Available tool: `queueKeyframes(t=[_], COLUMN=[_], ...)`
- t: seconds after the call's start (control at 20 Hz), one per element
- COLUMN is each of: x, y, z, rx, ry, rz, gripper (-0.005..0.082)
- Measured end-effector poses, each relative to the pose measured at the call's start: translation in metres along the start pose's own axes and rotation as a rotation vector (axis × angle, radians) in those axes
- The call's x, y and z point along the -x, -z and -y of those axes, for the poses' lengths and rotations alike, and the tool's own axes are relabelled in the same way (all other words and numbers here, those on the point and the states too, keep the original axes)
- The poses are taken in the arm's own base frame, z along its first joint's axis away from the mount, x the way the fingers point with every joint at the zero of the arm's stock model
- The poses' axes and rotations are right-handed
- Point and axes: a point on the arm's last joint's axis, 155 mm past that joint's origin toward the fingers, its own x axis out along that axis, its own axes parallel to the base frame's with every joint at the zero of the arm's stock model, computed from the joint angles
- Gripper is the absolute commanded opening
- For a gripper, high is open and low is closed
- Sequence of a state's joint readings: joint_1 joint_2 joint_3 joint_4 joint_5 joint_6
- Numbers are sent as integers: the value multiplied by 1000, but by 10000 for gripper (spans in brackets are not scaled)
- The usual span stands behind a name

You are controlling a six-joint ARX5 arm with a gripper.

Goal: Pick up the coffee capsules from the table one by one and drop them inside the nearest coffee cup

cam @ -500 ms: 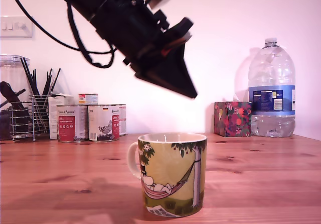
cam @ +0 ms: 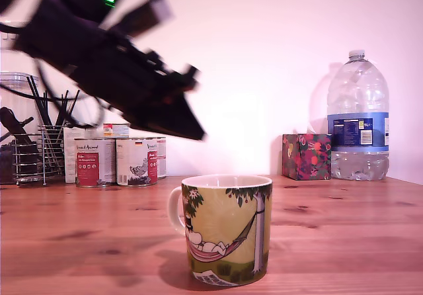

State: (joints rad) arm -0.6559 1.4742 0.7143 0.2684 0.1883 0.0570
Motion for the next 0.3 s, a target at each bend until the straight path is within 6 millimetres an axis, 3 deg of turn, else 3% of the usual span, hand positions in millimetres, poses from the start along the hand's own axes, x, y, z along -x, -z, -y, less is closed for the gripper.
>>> queueKeyframes(t=[0.3], x=[36], y=[21], z=[-36], rx=[69], ry=[-98], rz=[20], gripper=[6])
